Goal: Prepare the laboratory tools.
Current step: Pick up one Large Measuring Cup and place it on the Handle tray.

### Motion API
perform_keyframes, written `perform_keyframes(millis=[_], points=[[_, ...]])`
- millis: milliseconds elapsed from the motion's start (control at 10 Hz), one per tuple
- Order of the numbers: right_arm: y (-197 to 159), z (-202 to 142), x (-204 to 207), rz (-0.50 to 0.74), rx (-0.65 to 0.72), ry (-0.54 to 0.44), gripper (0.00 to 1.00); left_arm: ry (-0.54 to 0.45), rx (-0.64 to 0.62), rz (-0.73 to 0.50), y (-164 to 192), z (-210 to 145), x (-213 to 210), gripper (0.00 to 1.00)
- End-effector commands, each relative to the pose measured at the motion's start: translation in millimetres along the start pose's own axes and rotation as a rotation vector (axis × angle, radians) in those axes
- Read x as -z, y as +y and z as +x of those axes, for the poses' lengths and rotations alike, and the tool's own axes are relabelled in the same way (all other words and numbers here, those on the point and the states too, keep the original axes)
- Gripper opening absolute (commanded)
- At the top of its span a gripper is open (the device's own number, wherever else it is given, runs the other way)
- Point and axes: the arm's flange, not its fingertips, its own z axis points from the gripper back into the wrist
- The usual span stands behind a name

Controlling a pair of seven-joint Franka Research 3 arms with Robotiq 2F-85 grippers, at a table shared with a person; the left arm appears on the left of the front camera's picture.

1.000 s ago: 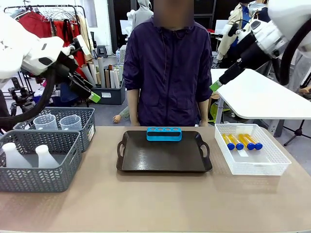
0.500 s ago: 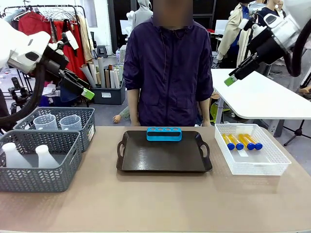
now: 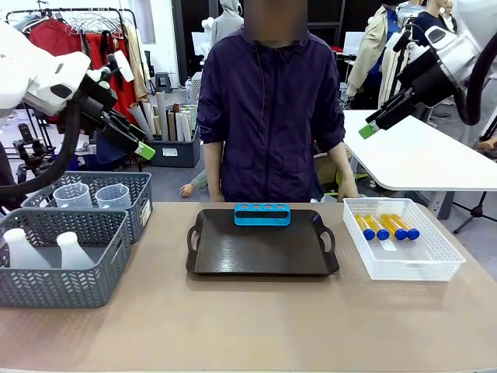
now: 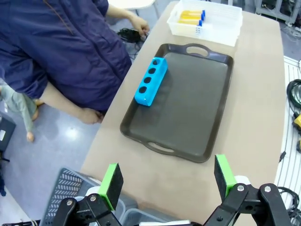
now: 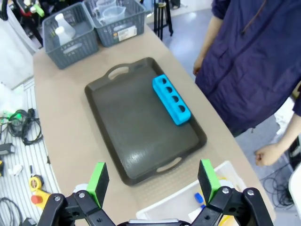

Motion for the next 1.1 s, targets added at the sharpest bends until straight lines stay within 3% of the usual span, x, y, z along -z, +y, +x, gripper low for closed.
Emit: perform_keyframes(millis=[0, 1000], points=[[-0.1, -2.0, -3.6, 0.015, -0.004, 0.013, 1.00, -0.001, -0.016, -0.011, -1.1, -2.0, -1.1, 1.00], [-0.1, -2.0, -3.6, 0.015, -0.004, 0.013, 1.00, -0.001, -0.016, -0.011, -1.1, -2.0, -1.1, 1.00]])
